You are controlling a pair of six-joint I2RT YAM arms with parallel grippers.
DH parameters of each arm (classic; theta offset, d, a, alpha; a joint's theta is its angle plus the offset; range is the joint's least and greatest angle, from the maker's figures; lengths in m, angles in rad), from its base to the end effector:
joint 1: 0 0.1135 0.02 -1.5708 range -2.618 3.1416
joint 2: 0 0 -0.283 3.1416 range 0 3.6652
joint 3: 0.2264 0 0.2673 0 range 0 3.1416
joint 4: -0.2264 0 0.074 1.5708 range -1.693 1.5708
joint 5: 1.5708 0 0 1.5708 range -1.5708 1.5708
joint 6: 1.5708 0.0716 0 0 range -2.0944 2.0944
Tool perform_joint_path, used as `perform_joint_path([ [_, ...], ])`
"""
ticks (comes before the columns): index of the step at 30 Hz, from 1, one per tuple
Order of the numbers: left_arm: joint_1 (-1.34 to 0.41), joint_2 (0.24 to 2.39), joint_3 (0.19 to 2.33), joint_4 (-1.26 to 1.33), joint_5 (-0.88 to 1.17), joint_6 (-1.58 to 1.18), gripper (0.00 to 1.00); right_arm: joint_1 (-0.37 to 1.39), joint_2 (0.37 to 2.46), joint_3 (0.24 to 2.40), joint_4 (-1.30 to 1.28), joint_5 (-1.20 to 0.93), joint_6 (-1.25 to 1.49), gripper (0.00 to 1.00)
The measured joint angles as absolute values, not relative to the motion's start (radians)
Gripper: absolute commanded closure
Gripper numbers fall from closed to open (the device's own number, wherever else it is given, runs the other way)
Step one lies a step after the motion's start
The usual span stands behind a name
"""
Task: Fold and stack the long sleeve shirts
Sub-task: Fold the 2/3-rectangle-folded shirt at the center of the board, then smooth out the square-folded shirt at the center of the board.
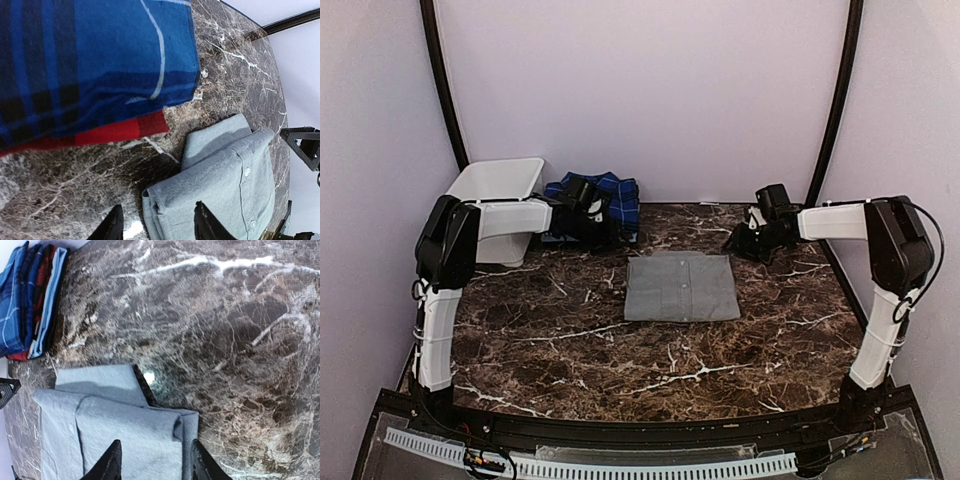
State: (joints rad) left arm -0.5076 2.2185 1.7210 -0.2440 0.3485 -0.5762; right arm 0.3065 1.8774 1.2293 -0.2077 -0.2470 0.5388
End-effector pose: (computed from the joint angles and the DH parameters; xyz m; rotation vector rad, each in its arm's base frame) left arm 0.4709 -0.2899 0.1722 0.1055 2.4491 -0.9235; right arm 0.4174 0.1505 0.1656 0.1750 2.5027 0.6677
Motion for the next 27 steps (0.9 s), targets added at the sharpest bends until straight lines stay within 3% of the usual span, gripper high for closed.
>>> perform_joint_path([
  [7,-0.508,2.192,1.728,-0.289,0.316,-0.567,0.54,0.418,1.842,1.27,-0.249,-0.131,0.494,0.54],
  [14,-0.575,2.049,1.607,-0.289,0.327,-0.575,0.57,0.601,1.848,1.312,-0.305,-0.027,0.461,0.55],
  [27,-0.67,1.983,1.487,-0.234,0.406,-0.613,0.61,0.614,2.229,1.675,-0.416,0.052,0.414,0.57],
])
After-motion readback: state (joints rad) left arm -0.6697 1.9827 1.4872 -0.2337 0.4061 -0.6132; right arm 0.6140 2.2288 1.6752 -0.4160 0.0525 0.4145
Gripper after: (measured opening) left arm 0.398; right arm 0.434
